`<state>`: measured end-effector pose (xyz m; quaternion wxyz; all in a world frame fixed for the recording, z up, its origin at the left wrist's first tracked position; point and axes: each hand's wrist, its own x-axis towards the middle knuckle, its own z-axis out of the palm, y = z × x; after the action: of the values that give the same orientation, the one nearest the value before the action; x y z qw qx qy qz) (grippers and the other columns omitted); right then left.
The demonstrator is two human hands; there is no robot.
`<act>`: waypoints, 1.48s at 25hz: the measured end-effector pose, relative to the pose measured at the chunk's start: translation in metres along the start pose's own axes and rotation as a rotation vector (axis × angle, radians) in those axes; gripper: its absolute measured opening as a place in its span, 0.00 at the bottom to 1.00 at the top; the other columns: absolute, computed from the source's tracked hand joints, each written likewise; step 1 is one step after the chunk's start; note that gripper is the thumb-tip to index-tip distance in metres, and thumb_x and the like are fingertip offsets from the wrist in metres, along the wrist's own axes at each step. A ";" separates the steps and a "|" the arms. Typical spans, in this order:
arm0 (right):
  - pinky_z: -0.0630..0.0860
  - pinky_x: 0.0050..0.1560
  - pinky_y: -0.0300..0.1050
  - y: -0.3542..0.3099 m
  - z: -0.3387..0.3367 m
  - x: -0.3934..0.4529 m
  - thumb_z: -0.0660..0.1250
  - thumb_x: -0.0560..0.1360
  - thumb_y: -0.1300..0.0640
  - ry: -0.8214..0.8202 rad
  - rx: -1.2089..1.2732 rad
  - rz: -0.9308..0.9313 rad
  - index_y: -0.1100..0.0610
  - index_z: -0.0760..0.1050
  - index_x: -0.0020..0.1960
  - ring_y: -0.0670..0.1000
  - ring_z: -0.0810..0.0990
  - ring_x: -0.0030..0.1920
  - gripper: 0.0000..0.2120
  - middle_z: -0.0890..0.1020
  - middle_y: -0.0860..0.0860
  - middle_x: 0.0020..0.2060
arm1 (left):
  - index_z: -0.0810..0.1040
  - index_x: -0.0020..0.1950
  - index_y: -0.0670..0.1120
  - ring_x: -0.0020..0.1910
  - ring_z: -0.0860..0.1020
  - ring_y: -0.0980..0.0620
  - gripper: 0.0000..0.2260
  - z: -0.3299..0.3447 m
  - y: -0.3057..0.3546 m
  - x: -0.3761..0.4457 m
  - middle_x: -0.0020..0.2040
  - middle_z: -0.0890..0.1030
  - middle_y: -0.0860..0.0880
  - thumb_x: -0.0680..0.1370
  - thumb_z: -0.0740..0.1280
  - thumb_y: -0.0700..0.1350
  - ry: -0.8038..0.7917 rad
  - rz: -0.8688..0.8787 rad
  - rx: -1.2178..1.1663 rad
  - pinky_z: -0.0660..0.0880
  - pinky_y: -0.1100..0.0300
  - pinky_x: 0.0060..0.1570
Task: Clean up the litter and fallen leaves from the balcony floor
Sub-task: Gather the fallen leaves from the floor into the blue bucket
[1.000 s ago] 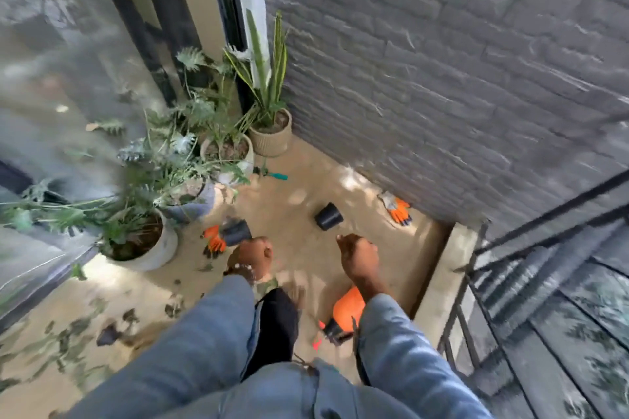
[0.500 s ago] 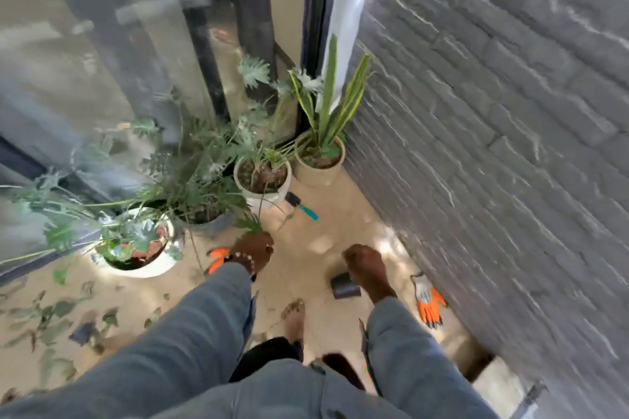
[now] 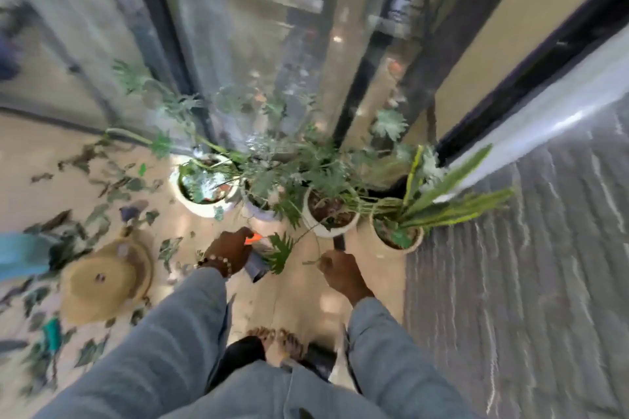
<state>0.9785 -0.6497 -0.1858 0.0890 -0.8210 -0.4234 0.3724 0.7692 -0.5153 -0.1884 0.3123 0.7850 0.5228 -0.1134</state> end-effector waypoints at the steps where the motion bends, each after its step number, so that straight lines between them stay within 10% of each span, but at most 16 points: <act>1: 0.72 0.49 0.48 -0.004 -0.005 0.014 0.62 0.78 0.57 -0.006 -0.024 -0.049 0.62 0.79 0.47 0.60 0.79 0.53 0.11 0.83 0.61 0.49 | 0.73 0.67 0.47 0.58 0.77 0.38 0.17 -0.002 -0.008 -0.006 0.57 0.80 0.38 0.79 0.64 0.46 0.026 -0.030 -0.029 0.73 0.51 0.55; 12: 0.65 0.39 0.45 -0.101 0.076 0.039 0.57 0.76 0.52 -0.327 -0.227 -0.515 0.63 0.74 0.37 0.57 0.74 0.39 0.17 0.75 0.55 0.38 | 0.73 0.67 0.50 0.53 0.79 0.41 0.16 0.021 -0.106 -0.127 0.55 0.82 0.42 0.79 0.64 0.47 0.207 -0.453 -0.393 0.76 0.53 0.53; 19: 0.74 0.50 0.50 -0.147 0.201 0.025 0.63 0.76 0.60 -0.499 -0.503 -0.607 0.65 0.80 0.47 0.62 0.79 0.50 0.10 0.82 0.62 0.46 | 0.73 0.66 0.51 0.57 0.79 0.41 0.16 0.105 -0.201 -0.200 0.56 0.82 0.43 0.78 0.64 0.47 0.200 -0.726 -0.580 0.76 0.49 0.55; 31: 0.72 0.49 0.44 -0.054 0.486 0.118 0.62 0.76 0.57 -0.678 -0.720 -0.522 0.61 0.80 0.49 0.58 0.79 0.51 0.10 0.82 0.59 0.49 | 0.77 0.61 0.45 0.54 0.79 0.44 0.12 0.361 -0.330 -0.105 0.49 0.84 0.40 0.77 0.65 0.43 0.095 -1.059 -1.070 0.70 0.56 0.60; 37: 0.69 0.60 0.53 0.011 0.628 0.191 0.62 0.77 0.55 -0.783 -1.101 -0.817 0.52 0.72 0.65 0.60 0.66 0.66 0.17 0.70 0.57 0.65 | 0.79 0.54 0.48 0.49 0.81 0.43 0.10 0.497 -0.367 -0.029 0.47 0.84 0.43 0.74 0.67 0.47 0.139 -1.203 -1.339 0.77 0.50 0.56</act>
<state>0.6230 -0.6173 -0.7369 -0.3558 -0.3358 -0.8155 0.3090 0.5032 -0.7453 -0.6977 0.5596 0.0379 0.8194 0.1181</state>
